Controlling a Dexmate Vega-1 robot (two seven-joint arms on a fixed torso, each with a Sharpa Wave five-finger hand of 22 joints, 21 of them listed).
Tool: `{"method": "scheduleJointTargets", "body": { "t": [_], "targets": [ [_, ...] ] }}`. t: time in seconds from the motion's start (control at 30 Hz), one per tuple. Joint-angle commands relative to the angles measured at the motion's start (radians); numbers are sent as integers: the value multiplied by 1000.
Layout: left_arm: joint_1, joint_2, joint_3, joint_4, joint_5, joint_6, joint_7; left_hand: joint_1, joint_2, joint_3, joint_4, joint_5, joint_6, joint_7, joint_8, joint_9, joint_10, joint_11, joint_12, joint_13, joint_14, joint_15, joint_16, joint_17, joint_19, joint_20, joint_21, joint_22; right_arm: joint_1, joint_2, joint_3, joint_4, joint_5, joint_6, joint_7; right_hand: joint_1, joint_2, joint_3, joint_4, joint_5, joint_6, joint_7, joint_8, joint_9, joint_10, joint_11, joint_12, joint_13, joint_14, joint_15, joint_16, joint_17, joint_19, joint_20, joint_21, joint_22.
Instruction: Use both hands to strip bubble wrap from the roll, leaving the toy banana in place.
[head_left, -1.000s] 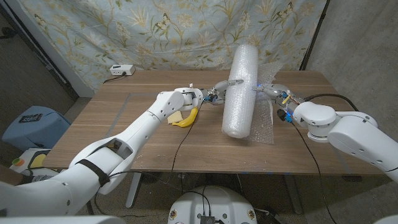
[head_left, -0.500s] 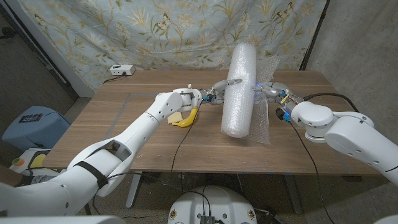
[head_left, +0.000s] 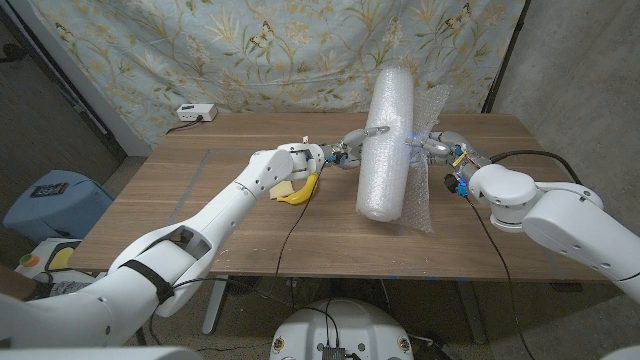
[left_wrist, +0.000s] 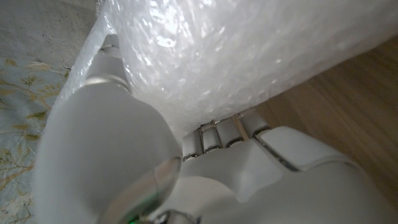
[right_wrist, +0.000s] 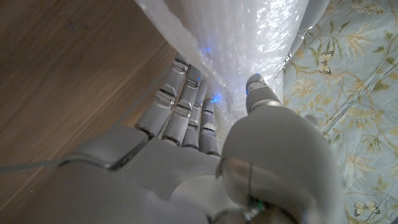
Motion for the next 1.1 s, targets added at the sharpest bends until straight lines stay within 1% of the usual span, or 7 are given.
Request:
{"method": "scheduleJointTargets", "body": {
  "t": [0.03, 0.13, 0.2, 0.47, 0.7, 1.0, 1.1],
  "targets": [
    [-1, -9, -12, 42, -24, -12, -47, 215, 230, 1, 6, 11, -11, 0, 0, 0, 35, -44, -12, -8, 18, -20, -17, -12, -10, -2, 7, 1, -11, 19, 4, -2, -19, -2, -27, 22, 6, 0, -2, 7, 31, 33, 12, 8, 35, -6, 19, 2, 37, -67, 12, -6, 37, -13, 28, 3],
    [-5, -10, -15, 57, -32, -10, -65, 207, 229, 0, 10, 11, -14, 0, -2, -1, 31, -42, -18, -13, 12, -17, -27, -18, -16, -3, 6, 0, -10, 21, 5, -1, -21, -6, -29, 33, 8, 3, -2, 6, 58, 23, 20, 12, 69, -18, 28, -9, 65, -81, 13, -4, 59, -41, 50, 3],
    [-6, -14, -19, 69, -41, -6, -76, 198, 228, 1, 13, 12, -30, -4, -10, -1, 18, -34, -30, -22, 7, -11, -41, -26, -21, 0, 7, -1, -9, 22, 6, 1, -20, -8, -28, 37, 10, 5, -1, 6, 68, 21, 23, 13, 82, -25, 31, -14, 84, -90, 15, -3, 66, -49, 59, 4],
    [-11, -25, -29, 103, -58, -4, -101, 189, 228, 5, 14, 15, -36, -1, -13, 1, 15, -33, -44, -37, 6, -10, -62, -41, -28, 1, 9, -3, -4, 26, 7, 8, -21, -15, -24, 52, 16, 15, 1, 2, 102, 4, 33, 20, 127, -36, 45, -28, 133, -116, 7, 1, 98, -76, 99, 5],
    [-30, -36, -29, 146, -68, 6, -151, 179, 231, 10, 16, 16, -49, -1, -18, 3, 1, -25, -63, -52, 1, -3, -86, -55, -36, 3, 11, -5, 0, 24, 6, 11, -26, -23, -22, 57, 18, 19, 2, -1, 116, 1, 36, 23, 142, -44, 50, -35, 146, -121, -4, 5, 108, -88, 119, 4],
    [-49, -50, -37, 209, -91, 31, -222, 152, 228, 12, 21, 14, -104, 11, -44, 1, -53, 11, -110, -79, -34, 14, -130, -78, -60, 13, 8, -9, -8, 20, 16, 9, -33, -31, -29, 77, 21, 26, -1, -4, 159, -13, 50, 29, 182, -65, 64, -45, 181, -139, -4, 25, 130, -109, 154, 3],
    [-59, -58, -41, 237, -100, 44, -245, 136, 227, 14, 24, 13, -134, 27, -56, 1, -82, 26, -138, -93, -47, 22, -151, -92, -69, 18, 8, -11, -10, 20, 19, 8, -36, -36, -31, 84, 21, 28, -2, -6, 180, -24, 58, 32, 204, -77, 74, -44, 192, -144, -6, 31, 140, -115, 168, 3]
  ]
}}
